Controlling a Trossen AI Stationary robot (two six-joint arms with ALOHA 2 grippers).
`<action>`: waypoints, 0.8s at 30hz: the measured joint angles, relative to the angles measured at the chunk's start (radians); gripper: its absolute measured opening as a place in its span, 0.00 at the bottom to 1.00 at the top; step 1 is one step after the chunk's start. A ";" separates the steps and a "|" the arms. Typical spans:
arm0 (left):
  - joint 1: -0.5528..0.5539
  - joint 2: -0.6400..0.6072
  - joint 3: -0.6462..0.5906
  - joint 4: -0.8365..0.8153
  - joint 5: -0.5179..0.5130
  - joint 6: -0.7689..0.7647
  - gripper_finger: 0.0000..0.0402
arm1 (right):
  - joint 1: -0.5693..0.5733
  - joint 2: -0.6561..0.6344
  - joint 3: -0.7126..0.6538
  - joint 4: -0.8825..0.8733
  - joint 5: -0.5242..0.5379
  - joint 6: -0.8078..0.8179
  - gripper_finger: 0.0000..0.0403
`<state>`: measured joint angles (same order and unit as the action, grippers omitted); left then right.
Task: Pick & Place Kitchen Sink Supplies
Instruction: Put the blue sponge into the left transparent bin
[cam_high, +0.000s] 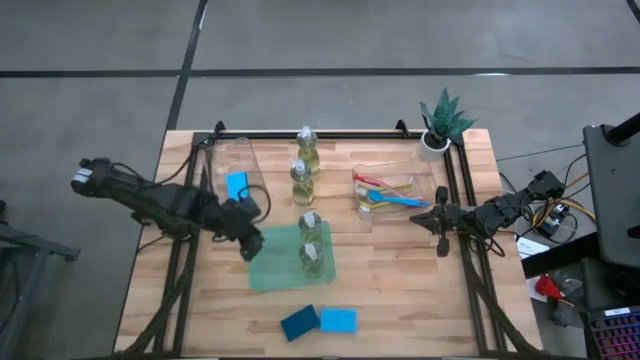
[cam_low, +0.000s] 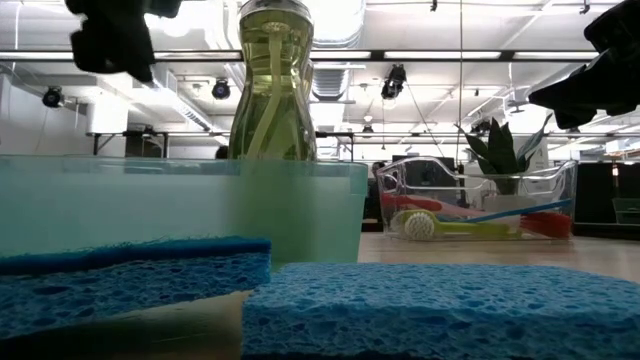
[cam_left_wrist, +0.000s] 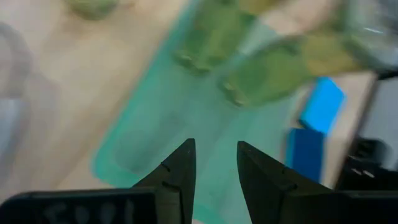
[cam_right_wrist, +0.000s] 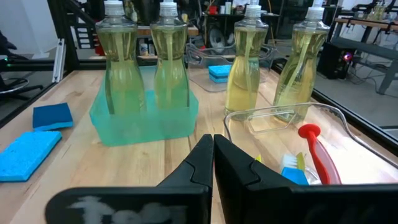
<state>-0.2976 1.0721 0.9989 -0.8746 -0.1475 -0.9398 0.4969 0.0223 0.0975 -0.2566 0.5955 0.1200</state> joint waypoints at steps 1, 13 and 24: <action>-0.027 0.000 -0.001 0.017 0.001 -0.016 0.27 | 0.000 0.000 0.000 0.000 0.000 0.000 0.02; -0.233 0.056 -0.005 0.275 0.008 -0.108 0.46 | 0.000 0.000 0.000 0.000 0.000 0.000 0.02; -0.311 0.252 -0.005 0.513 0.024 -0.041 0.54 | 0.000 0.000 0.000 0.000 0.000 0.000 0.02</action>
<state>-0.6090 1.3240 0.9943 -0.3619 -0.1235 -0.9812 0.4969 0.0223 0.0975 -0.2565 0.5953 0.1200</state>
